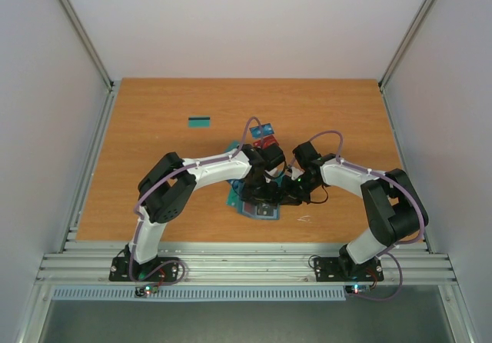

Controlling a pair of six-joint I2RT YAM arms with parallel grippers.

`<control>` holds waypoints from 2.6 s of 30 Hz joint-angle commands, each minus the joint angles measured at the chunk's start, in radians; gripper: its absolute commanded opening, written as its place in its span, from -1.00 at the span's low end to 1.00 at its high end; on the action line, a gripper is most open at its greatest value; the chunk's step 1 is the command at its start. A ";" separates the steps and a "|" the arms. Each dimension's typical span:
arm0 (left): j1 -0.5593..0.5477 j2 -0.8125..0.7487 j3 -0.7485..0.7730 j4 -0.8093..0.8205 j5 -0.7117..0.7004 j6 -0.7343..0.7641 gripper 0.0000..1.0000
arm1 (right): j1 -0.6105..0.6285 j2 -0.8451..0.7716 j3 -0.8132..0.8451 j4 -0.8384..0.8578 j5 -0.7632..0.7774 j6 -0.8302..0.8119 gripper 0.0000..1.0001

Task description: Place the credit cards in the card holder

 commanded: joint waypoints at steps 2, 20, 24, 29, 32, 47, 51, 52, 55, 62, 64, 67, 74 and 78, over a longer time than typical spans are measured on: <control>-0.003 -0.040 0.028 0.029 0.009 0.009 0.42 | 0.002 -0.004 0.021 -0.029 0.010 -0.035 -0.64; 0.030 -0.192 -0.068 -0.006 -0.082 0.035 -0.02 | 0.000 -0.112 0.134 -0.185 -0.066 -0.140 -0.18; 0.046 -0.192 -0.120 0.032 -0.063 0.044 -0.34 | 0.025 -0.121 0.089 -0.098 -0.167 -0.050 -0.19; 0.053 -0.164 -0.141 0.052 -0.047 0.067 -0.64 | 0.072 -0.121 0.012 0.012 -0.185 0.043 -0.21; 0.060 -0.154 -0.149 0.054 -0.045 0.075 -0.77 | 0.087 -0.114 -0.041 0.093 -0.193 0.089 -0.23; 0.075 -0.127 -0.183 0.111 0.004 0.106 -0.90 | 0.091 -0.047 -0.050 0.132 -0.091 0.105 -0.26; 0.077 -0.129 -0.191 0.114 -0.002 0.112 -0.91 | 0.091 -0.048 -0.044 0.103 -0.049 0.091 -0.26; 0.078 -0.126 -0.195 0.118 -0.002 0.114 -0.92 | 0.091 -0.047 -0.043 0.096 -0.039 0.087 -0.27; 0.080 -0.119 -0.207 0.127 0.000 0.120 -0.93 | 0.091 -0.041 -0.043 0.076 -0.014 0.071 -0.26; 0.092 -0.111 -0.239 0.154 0.012 0.125 -0.95 | 0.091 -0.016 -0.043 0.087 -0.016 0.064 -0.23; 0.096 -0.110 -0.250 0.162 0.019 0.125 -0.95 | 0.091 -0.009 -0.043 0.097 -0.026 0.066 -0.22; 0.101 -0.113 -0.268 0.178 0.033 0.128 -0.96 | 0.091 -0.006 -0.044 0.116 -0.045 0.069 -0.21; 0.113 -0.111 -0.327 0.232 0.056 0.134 -0.97 | 0.091 -0.009 -0.044 0.146 -0.078 0.083 -0.19; 0.115 -0.112 -0.355 0.258 0.069 0.132 -0.97 | 0.091 -0.002 -0.051 0.183 -0.106 0.101 -0.19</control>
